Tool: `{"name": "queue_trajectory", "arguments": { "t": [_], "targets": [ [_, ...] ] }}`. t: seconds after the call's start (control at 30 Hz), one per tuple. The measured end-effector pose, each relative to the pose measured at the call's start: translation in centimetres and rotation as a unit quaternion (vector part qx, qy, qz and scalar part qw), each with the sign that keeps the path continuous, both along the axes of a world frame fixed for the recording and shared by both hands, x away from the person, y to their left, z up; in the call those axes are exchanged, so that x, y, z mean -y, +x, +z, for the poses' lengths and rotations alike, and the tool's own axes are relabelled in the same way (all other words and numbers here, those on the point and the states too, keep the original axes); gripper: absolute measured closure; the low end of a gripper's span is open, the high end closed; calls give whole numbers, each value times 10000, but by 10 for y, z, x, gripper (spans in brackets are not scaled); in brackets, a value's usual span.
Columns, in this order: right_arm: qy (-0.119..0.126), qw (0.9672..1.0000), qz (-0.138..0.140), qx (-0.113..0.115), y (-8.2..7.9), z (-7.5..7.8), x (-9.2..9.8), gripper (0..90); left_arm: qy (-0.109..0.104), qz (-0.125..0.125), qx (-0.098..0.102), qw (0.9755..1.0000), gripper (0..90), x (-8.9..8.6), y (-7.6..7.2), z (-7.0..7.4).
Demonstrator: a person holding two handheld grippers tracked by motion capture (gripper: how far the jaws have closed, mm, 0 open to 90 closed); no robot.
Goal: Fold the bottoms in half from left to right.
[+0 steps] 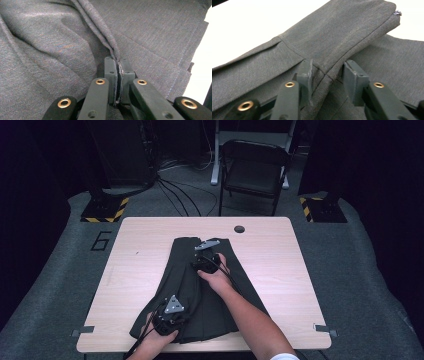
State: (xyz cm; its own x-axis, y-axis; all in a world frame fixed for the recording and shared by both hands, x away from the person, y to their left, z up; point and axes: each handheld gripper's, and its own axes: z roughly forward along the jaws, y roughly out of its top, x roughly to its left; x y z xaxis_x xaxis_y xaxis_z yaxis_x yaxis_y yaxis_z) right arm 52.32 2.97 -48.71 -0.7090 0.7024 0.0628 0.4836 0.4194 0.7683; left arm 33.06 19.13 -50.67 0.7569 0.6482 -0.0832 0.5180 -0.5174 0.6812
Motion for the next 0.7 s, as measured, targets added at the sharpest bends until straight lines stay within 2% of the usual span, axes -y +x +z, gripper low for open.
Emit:
{"name": "queue_trajectory", "arguments": {
  "t": [0.07,0.1,0.2,0.33,0.43,0.53,0.7],
  "targets": [
    [-36,10000,-14,-23,-1,2,-2,657,18,5,42,10000,870,1,0,0],
    [-78,10000,28,41,-1,2,-2,686,8,-19,8,10000,870,0,0,0],
    [-266,9992,167,249,-3,4,-4,757,-39,-9,71,10000,871,0,-1,4],
    [-397,9980,302,388,-5,11,-7,769,-164,-33,205,9996,873,1,-5,18],
    [-342,9976,365,482,-7,24,-8,774,-357,-64,331,9988,873,0,-7,32],
    [-315,9964,470,637,-6,38,-9,776,-594,-93,353,9976,873,1,-6,43],
    [-286,9953,517,765,-8,56,-7,776,-726,-225,562,9955,873,8,-4,63]
  ]
}}
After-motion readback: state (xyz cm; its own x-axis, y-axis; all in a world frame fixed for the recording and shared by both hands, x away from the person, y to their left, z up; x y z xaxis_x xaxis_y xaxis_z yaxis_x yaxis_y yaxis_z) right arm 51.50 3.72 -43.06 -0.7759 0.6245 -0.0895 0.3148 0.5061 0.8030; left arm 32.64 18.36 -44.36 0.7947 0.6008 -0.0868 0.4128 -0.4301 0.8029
